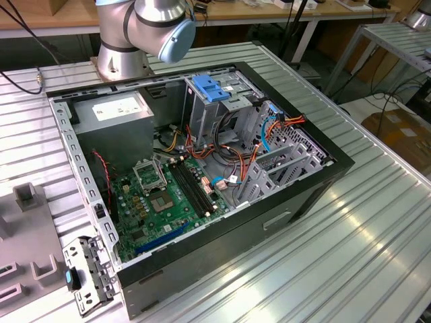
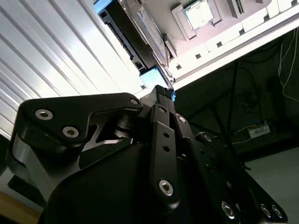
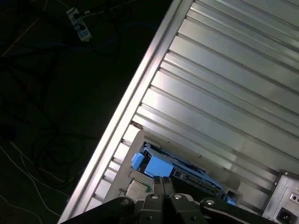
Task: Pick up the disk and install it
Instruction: 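Pick up the disk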
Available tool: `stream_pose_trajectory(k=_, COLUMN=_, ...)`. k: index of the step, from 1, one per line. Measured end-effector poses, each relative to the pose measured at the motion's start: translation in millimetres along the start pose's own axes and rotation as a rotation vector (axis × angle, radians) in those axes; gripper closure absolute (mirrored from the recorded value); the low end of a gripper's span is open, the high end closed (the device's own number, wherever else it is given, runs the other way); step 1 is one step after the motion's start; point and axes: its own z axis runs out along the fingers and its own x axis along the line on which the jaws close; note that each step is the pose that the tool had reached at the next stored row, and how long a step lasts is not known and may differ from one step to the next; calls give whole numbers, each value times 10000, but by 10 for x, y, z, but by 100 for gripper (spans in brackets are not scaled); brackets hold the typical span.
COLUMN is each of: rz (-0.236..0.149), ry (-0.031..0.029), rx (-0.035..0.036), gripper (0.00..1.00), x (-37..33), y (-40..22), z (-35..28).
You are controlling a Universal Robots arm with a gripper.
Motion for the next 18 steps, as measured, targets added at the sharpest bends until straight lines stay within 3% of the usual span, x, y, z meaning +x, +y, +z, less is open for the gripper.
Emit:
stream_pose_trajectory(k=5, rz=-467, ry=20, rx=5, gripper=89, x=0, y=0, z=0)
stream_pose_trajectory(k=14, rz=-2274, ry=96, rx=27, gripper=89, x=-1, y=-1, z=7)
stream_pose_trajectory(k=18, rz=-2763, ry=121, rx=37, gripper=89, x=-9, y=0, z=11)
